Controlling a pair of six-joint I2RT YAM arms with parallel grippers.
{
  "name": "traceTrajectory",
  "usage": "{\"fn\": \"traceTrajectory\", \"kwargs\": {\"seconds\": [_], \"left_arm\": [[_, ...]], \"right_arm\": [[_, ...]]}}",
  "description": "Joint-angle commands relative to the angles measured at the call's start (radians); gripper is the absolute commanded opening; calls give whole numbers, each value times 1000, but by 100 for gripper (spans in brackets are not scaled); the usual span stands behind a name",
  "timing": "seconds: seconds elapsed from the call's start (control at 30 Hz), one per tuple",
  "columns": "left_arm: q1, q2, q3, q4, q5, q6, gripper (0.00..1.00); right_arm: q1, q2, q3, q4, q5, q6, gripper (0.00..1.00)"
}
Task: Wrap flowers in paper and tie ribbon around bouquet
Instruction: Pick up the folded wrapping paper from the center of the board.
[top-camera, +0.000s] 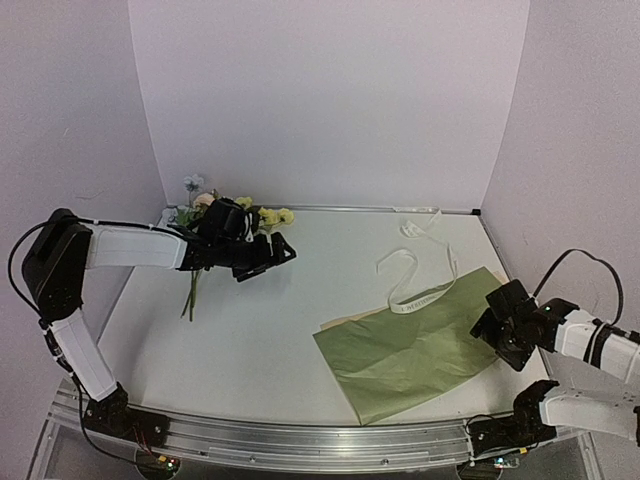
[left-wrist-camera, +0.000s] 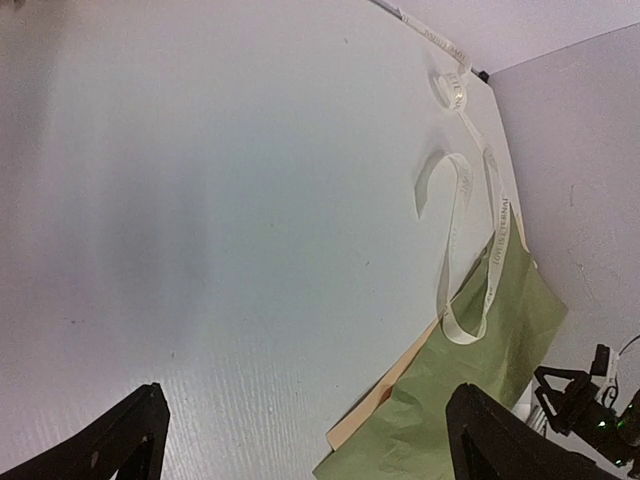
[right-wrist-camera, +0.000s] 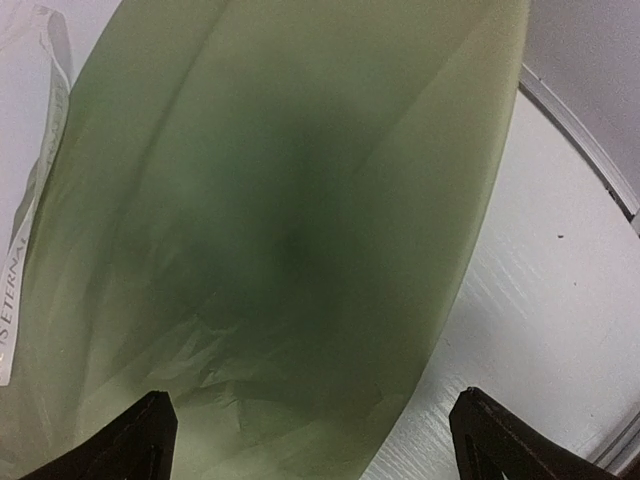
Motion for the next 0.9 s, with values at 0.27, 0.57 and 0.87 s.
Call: {"fn": "traceTrajectory", "kwargs": {"seconds": [0.27,0.57,0.87], "left_arm": [[-85,149,23,131,126,-116,100],[-86,147,20,102,123,-101,100],[-86,136,21,84,123,-78,99]], "right_arm": [[-36,-46,-82,45,72,79,91],[-47,3,-142,215,82,81,65],[-49,28,-63,216,133,32,31]]}}
